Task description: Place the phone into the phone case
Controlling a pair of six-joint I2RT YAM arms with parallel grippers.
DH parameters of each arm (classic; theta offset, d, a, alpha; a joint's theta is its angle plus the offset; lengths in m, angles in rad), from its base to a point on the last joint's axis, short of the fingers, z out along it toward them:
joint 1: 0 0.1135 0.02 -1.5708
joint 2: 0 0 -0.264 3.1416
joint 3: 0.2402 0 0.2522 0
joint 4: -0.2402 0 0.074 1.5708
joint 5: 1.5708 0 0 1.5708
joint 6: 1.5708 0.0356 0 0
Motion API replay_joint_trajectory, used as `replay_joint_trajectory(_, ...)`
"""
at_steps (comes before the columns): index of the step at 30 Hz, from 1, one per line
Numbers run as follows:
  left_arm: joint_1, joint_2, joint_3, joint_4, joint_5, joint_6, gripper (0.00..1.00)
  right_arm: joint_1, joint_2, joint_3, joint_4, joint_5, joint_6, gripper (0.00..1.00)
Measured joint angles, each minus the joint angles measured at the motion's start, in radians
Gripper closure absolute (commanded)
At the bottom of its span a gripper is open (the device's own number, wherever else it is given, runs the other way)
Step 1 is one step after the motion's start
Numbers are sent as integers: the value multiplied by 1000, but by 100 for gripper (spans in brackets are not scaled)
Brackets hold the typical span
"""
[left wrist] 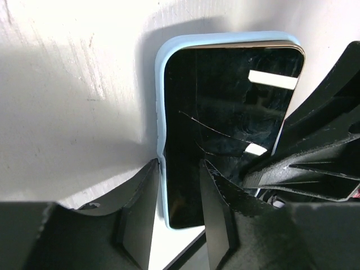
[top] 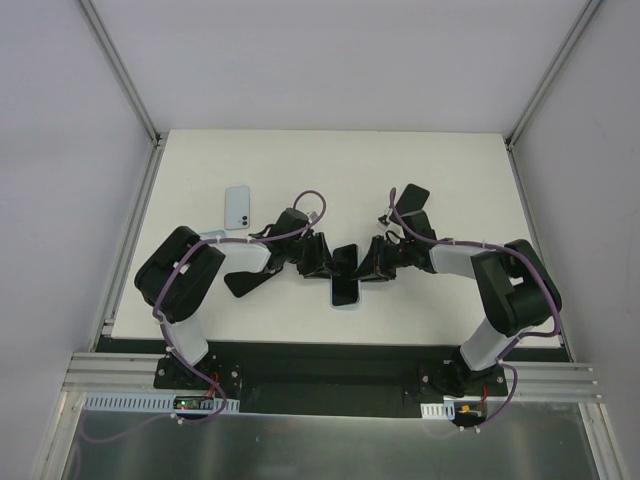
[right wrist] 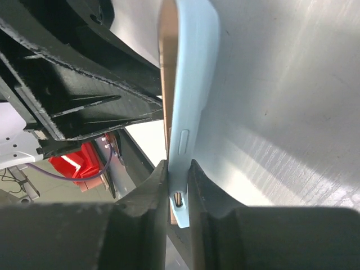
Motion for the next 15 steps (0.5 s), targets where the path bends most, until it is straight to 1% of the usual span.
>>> replay_joint_trajectory(1, 0, -5, 0, -8, 1, -1, 60, 0, -1, 0, -2, 0, 0, 89)
replay_joint_trajectory(4, 0, -53, -6, -41, -2, 13, 52, 1, -8, 0, -15, 0, -5, 92)
replay_joint_trajectory(5, 2, -75, -8, -51, -3, 18, 46, 1, -14, 0, -24, 0, -8, 92)
replay_joint_trajectory(8, 16, -180, -32, -72, -5, 34, 37, 0, -43, 0, -51, 1, -18, 93)
replay_joint_trajectory(11, 43, -283, -65, -77, 18, 62, 32, -4, -81, 3, -72, -6, -18, 93)
replay_joint_trajectory(15, 64, -390, -105, -76, 69, 101, 29, -7, -154, 12, -84, -35, -17, 93)
